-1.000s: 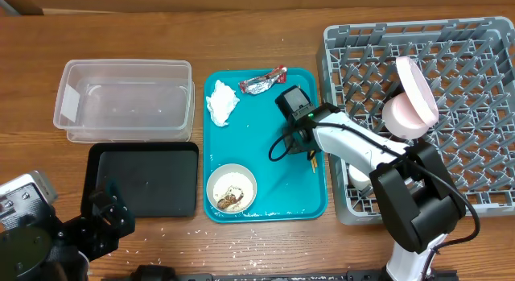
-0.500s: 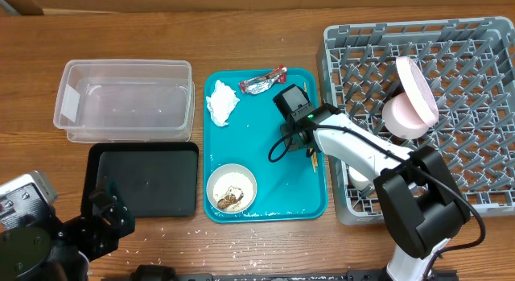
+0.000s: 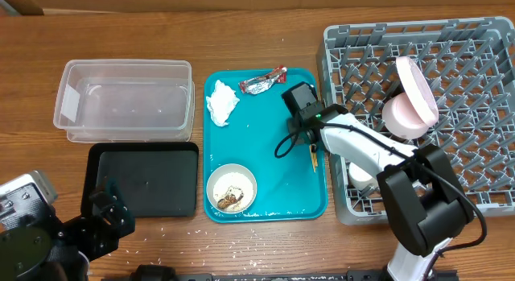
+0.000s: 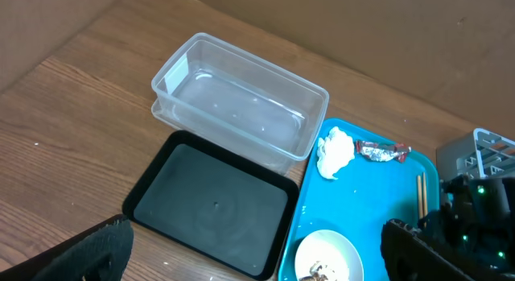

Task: Sort waste into correct bins and load items into the dishwasher
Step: 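Grasp one chopstick on the teal tray with the right gripper, then drop the chopstick into the dish rack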

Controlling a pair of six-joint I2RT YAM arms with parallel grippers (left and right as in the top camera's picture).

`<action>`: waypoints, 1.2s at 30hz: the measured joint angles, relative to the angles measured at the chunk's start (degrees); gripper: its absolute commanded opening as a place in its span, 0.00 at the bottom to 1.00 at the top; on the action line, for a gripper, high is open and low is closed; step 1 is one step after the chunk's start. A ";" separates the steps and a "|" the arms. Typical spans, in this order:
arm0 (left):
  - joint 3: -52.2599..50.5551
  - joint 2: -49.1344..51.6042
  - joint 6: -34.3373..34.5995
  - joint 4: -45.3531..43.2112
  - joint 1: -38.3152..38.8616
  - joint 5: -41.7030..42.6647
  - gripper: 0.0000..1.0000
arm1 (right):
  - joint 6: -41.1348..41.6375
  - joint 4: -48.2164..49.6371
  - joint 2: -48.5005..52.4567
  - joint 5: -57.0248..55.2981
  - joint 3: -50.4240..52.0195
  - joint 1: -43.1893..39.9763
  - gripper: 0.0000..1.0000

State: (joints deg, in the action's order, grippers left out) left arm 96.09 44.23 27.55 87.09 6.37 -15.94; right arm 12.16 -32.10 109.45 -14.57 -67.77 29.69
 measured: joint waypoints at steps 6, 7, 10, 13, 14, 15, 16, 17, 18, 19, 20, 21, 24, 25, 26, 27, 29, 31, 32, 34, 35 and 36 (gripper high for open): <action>0.00 0.00 0.00 0.02 0.00 0.00 1.00 | -0.09 0.57 0.00 0.81 1.18 -0.07 0.18; 0.00 0.00 0.00 0.00 0.00 0.00 1.00 | -0.07 0.66 -0.02 0.92 1.29 -0.07 0.18; 0.00 0.00 0.00 0.00 0.00 0.00 1.00 | -0.15 0.85 -0.33 3.74 1.90 -0.09 0.18; 0.00 0.00 0.00 0.00 0.00 0.00 1.00 | -0.20 0.52 -0.59 5.18 2.60 -0.04 0.18; 0.00 0.00 0.00 0.00 0.00 0.00 1.00 | -0.15 0.42 -0.63 5.46 2.62 -0.04 0.18; 0.00 0.00 0.00 0.00 0.00 0.00 1.00 | -0.17 0.13 -0.66 5.68 2.62 -0.04 0.09; 0.00 0.00 0.00 0.00 0.00 0.00 1.00 | -0.35 -0.17 -0.74 6.08 2.62 -0.04 0.04; 0.00 0.00 0.00 0.00 0.00 0.00 1.00 | -0.04 -0.28 -0.76 6.27 2.64 -0.04 0.04; 0.00 0.00 0.00 0.00 0.00 0.00 1.00 | -0.07 -0.55 -0.87 6.91 2.64 -0.02 0.04; 0.00 0.00 0.00 0.02 0.00 0.00 1.00 | -0.22 -1.11 -0.96 7.21 2.62 0.07 0.04; 0.00 0.00 0.00 0.02 0.00 0.00 1.00 | -0.22 -1.60 -0.98 7.28 2.56 0.13 0.04; 0.00 0.00 0.00 0.00 0.00 0.00 1.00 | -0.22 -3.32 -1.09 7.34 2.19 0.46 0.04; 0.00 0.00 0.00 0.02 0.00 0.00 1.00 | -0.22 -8.61 -1.51 8.44 0.31 2.64 0.04; 0.00 0.00 0.00 0.00 0.00 0.00 1.00 | -0.07 -11.72 -1.77 8.61 -1.60 3.50 0.04; 0.00 0.00 0.00 0.00 0.00 0.00 1.00 | 0.42 -13.03 -2.95 8.87 -3.43 4.15 0.04; 0.00 0.00 0.00 0.00 0.00 0.00 1.00 | 1.09 -14.05 -4.81 9.18 -5.62 4.66 0.04; 0.00 0.00 0.00 0.00 0.00 -0.02 1.00 | 1.55 -14.45 -9.09 9.38 -9.25 4.83 0.04; 0.00 0.00 0.00 0.00 0.00 0.00 1.00 | 1.81 -14.47 -15.02 9.18 -12.66 3.65 0.04; 0.00 0.00 0.00 0.00 0.00 0.00 1.00 | 1.95 -14.45 -19.34 8.61 -14.34 1.86 0.04; 0.00 0.00 0.00 0.00 0.00 0.00 1.00 | 1.11 -15.72 -24.02 7.45 -15.39 -2.49 0.04; -0.02 0.00 0.00 0.00 0.00 0.00 1.00 | 0.79 -16.02 -24.35 7.21 -15.39 -3.69 0.04; -0.02 0.00 0.00 0.00 0.00 0.00 1.00 | -0.26 -16.83 -24.22 6.78 -15.23 -6.14 0.04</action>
State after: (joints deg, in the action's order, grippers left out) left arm 96.07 44.23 27.55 87.09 6.37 -15.94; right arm 11.90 -48.93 85.23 -7.79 -83.00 23.55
